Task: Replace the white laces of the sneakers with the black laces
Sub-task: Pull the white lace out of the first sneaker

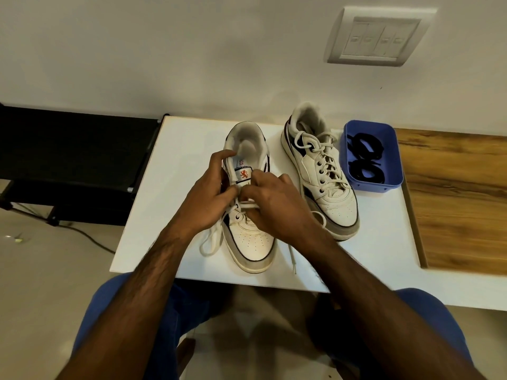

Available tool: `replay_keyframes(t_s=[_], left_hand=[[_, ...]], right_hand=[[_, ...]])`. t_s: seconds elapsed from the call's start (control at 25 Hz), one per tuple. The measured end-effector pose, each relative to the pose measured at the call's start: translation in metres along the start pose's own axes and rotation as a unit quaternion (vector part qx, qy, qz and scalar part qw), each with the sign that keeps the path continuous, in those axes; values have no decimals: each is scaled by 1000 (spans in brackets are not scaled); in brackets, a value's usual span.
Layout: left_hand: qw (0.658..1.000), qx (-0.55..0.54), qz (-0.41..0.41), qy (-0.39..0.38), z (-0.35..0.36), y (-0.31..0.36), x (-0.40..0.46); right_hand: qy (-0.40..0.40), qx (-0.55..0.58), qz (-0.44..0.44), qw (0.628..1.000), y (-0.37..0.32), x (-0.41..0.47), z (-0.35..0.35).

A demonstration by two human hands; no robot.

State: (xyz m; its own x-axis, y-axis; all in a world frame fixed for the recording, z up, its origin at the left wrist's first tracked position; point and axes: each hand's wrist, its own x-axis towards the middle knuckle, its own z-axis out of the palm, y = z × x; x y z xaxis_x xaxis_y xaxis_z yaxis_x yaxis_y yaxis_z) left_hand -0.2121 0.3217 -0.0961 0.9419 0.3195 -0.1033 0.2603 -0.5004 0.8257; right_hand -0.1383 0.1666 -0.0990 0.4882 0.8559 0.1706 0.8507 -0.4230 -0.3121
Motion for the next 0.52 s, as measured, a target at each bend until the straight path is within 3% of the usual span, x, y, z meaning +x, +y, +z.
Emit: replay_keyframes(t_s=[0.12,0.24,0.32,0.52], left_hand=[[1000,8,2,1,0,1,-1],[1000,13,6,-1,-2,1,-1],[1000,14,10,0,-2,0,0],[1000,-10,2,-2,-1,0,0]], right_hand=[[34,22,18,999,14,-2,-14],[119,99,99,983,35,-7,-29],[123,114,115,979,40,-10,-33],[63,-35,-4,997,13,-5,-9]])
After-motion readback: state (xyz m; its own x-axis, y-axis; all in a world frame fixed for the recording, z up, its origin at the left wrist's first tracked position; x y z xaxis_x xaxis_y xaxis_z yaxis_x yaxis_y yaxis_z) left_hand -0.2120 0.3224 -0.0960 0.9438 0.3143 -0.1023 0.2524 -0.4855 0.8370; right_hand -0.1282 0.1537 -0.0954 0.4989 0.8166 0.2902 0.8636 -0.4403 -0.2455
